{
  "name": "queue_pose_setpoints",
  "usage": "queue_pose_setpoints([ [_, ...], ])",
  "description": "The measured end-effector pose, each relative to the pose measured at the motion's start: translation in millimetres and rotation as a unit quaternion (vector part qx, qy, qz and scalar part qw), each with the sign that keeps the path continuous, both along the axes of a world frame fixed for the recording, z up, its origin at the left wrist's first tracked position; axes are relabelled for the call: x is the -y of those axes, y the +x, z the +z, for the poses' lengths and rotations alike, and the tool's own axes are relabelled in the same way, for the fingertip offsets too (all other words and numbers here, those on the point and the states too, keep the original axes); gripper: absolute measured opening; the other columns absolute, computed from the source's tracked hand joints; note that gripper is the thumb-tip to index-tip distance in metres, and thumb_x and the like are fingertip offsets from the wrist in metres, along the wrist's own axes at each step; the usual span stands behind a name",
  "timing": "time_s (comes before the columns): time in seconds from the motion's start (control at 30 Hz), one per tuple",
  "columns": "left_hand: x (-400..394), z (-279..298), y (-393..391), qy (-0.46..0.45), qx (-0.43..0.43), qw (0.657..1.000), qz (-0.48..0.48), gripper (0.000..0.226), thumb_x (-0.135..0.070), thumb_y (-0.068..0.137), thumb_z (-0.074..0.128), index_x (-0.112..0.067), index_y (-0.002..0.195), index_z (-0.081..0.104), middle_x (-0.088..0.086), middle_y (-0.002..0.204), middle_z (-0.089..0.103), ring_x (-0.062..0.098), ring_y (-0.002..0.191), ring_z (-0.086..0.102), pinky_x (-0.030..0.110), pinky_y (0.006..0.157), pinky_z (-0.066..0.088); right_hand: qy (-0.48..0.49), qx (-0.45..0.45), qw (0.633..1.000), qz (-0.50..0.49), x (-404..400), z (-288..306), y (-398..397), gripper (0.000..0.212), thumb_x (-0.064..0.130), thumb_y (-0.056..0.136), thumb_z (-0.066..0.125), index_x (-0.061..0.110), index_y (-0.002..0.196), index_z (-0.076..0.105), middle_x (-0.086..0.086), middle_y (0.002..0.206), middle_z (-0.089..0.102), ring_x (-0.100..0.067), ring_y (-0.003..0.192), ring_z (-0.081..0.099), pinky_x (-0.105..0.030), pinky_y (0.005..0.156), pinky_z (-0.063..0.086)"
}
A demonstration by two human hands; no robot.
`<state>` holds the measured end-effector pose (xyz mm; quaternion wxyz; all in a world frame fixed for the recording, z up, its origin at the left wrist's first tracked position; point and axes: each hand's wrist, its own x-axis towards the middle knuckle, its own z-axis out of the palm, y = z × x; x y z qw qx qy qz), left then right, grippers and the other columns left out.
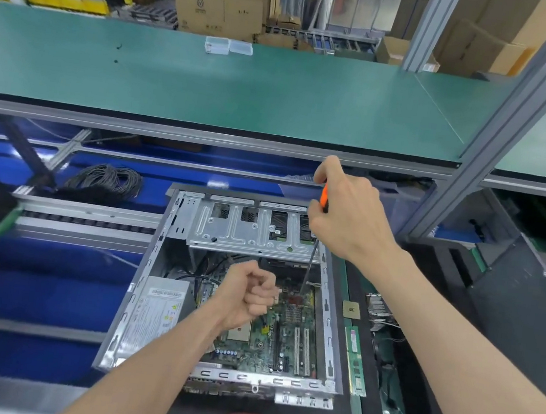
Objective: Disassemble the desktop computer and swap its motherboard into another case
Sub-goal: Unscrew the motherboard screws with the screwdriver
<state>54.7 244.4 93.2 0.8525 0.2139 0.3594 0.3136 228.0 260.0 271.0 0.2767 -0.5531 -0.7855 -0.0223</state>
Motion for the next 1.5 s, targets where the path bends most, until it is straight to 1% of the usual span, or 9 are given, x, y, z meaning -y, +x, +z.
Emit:
queue_pose_setpoints([
  [0.2, 2, 5, -4, -0.062, 0.173, 0.982, 0.049, 0.009, -0.007, 0.091, 0.056, -0.001, 0.091, 0.063, -0.005, 0.055, 0.034, 0.005, 0.038, 0.027, 0.017, 0.033, 0.020, 0.008, 0.002, 1.000, 0.005, -3, 2, -8, 0.025, 0.013, 0.082, 0.057, 0.020, 0.101, 0.042, 0.007, 0.056, 0.042, -0.028, 0.058, 0.047, -0.040, 0.060, 0.043],
  [0.37, 4, 8, -9, -0.078, 0.271, 0.952, 0.116, 0.079, 0.029, 0.074, 0.052, -0.002, 0.146, 0.043, 0.006, 0.070, 0.047, 0.015, 0.057, 0.056, 0.030, 0.065, 0.060, 0.002, 0.005, 1.000, 0.003, -2, 4, -9, 0.025, 0.014, 0.083, 0.058, 0.020, 0.101, 0.042, 0.008, 0.056, 0.041, -0.025, 0.057, 0.047, -0.040, 0.062, 0.047],
  [0.47, 3, 8, -10, -0.039, 0.288, 0.948, 0.127, 0.076, 0.029, 0.074, 0.048, 0.002, 0.144, 0.046, 0.012, 0.085, 0.061, 0.024, 0.084, 0.069, 0.049, 0.097, 0.054, -0.001, 0.010, 1.000, -0.001, -3, 5, -8, 0.024, 0.015, 0.084, 0.058, 0.020, 0.102, 0.043, 0.008, 0.056, 0.042, -0.026, 0.057, 0.049, -0.043, 0.063, 0.050],
  [0.67, 2, 5, -10, -0.039, 0.280, 0.951, 0.127, 0.055, 0.010, 0.082, 0.035, 0.012, 0.133, 0.054, 0.029, 0.133, 0.057, 0.042, 0.121, 0.060, 0.056, 0.096, 0.051, -0.007, 0.009, 1.000, 0.000, -2, 6, -7, 0.024, 0.015, 0.084, 0.059, 0.020, 0.102, 0.044, 0.007, 0.056, 0.044, -0.025, 0.057, 0.050, -0.043, 0.064, 0.051],
  [0.83, 2, -3, 2, 0.067, -0.030, 0.996, 0.045, 0.027, -0.008, 0.088, 0.063, 0.000, 0.113, 0.070, -0.003, 0.059, 0.032, 0.011, 0.046, 0.026, 0.021, 0.036, 0.026, -0.018, -0.008, 1.000, 0.003, -2, 6, -8, 0.026, 0.014, 0.083, 0.059, 0.021, 0.102, 0.043, 0.007, 0.055, 0.044, -0.019, 0.055, 0.048, -0.041, 0.061, 0.050],
  [1.0, 6, -2, 23, 0.315, -0.379, 0.870, -0.030, 0.007, -0.030, 0.092, 0.071, -0.029, 0.094, 0.078, -0.015, 0.050, 0.056, 0.002, 0.037, 0.040, 0.017, 0.047, 0.031, -0.017, -0.050, 0.999, -0.003, -3, 3, -7, 0.030, 0.018, 0.084, 0.061, 0.026, 0.103, 0.040, 0.006, 0.056, 0.045, -0.012, 0.057, 0.046, -0.033, 0.056, 0.037],
  [1.17, 4, -2, 26, 0.326, -0.408, 0.852, 0.017, 0.008, -0.029, 0.088, 0.075, -0.024, 0.089, 0.081, -0.017, 0.090, 0.076, -0.011, 0.089, 0.066, 0.012, 0.082, 0.043, -0.074, -0.192, 0.978, -0.032, 3, -8, -6, 0.040, 0.028, 0.080, 0.074, 0.025, 0.103, 0.042, 0.005, 0.065, 0.053, -0.008, 0.064, 0.051, -0.014, 0.059, 0.039],
  [1.37, 1, 9, 27, 0.368, -0.376, 0.850, 0.019, 0.011, -0.034, 0.089, 0.072, -0.029, 0.090, 0.081, -0.006, 0.075, 0.076, 0.012, 0.066, 0.066, 0.028, 0.068, 0.049, -0.220, -0.221, 0.949, -0.037, 30, -70, -13, 0.018, 0.023, 0.093, 0.067, 0.008, 0.084, 0.065, -0.004, 0.080, 0.066, -0.017, 0.072, 0.060, -0.033, 0.068, 0.048],
  [1.5, -1, 16, 29, 0.403, -0.344, 0.848, 0.026, 0.018, -0.036, 0.082, 0.076, -0.018, 0.079, 0.078, 0.002, 0.047, 0.046, 0.015, 0.045, 0.021, 0.027, 0.048, 0.018, -0.214, -0.230, 0.949, -0.033, 32, -79, -13, 0.027, 0.013, 0.099, 0.057, 0.002, 0.076, 0.062, -0.010, 0.071, 0.064, -0.029, 0.070, 0.062, -0.046, 0.071, 0.051],
])
